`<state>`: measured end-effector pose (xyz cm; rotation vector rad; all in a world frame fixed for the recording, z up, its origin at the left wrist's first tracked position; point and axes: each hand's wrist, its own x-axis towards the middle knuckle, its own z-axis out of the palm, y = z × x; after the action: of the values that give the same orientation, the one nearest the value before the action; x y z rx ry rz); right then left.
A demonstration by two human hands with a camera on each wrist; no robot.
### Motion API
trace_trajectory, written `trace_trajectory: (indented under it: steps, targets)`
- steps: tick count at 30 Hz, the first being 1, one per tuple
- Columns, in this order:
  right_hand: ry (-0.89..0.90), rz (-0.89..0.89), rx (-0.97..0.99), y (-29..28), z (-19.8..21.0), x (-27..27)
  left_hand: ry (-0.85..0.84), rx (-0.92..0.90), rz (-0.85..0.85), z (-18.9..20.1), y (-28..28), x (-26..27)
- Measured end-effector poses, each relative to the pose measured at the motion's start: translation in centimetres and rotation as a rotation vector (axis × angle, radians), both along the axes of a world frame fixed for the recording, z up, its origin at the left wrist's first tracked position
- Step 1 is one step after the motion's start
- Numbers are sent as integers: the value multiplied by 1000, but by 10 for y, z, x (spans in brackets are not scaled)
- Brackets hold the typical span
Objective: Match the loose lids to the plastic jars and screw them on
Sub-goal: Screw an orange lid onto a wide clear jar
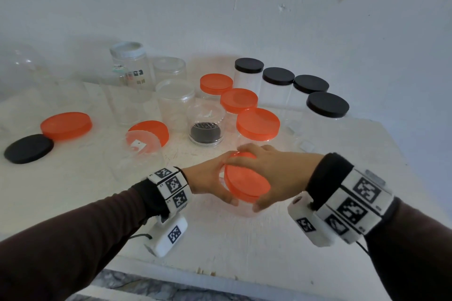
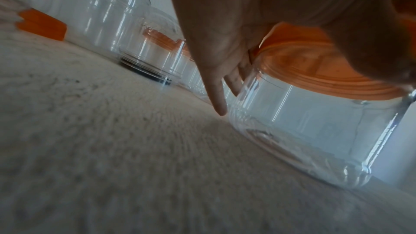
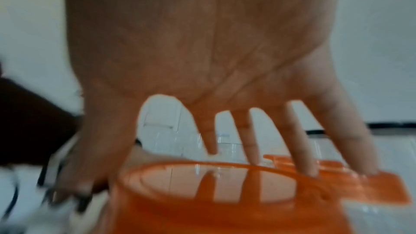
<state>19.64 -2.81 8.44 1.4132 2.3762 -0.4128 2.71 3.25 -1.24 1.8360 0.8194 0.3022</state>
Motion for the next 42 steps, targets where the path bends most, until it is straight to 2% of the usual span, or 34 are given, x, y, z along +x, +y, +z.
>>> trace_trajectory:
  steps: [2,5,8,10,14,17,23,26,29,31,35,42]
  targets:
    - [35,25,-11,4,1,3,-3,-13,-5,1,-2,1]
    - [42,-47,155,4,-5,-1,-27,-29,21,-2,-2,0]
    - [-35,-118,294,-3,-12,-9,-21,-26,17,-2,0,0]
    - [-42,-86,260,-3,-11,-6,-18,-29,18,-1,-1,0]
    - [133,38,-15,6,-3,6,5,31,4,2,-4,2]
    - [144,16,76,8,-9,6,-3,2,13,2,-4,2]
    - [44,-125,356,-4,-21,-6,-40,-44,49,0,-4,1]
    - [47,-141,322,-7,-21,-5,-48,-48,44,0,-4,1]
    - [90,-77,129,-2,-13,5,-39,-15,50,1,-6,2]
    - [102,-37,78,0,-11,7,-12,13,50,2,-7,2]
    - [57,13,231,-2,-17,7,-4,3,46,4,-8,3]
    - [41,-5,327,-4,-23,7,-49,1,13,4,-8,3]
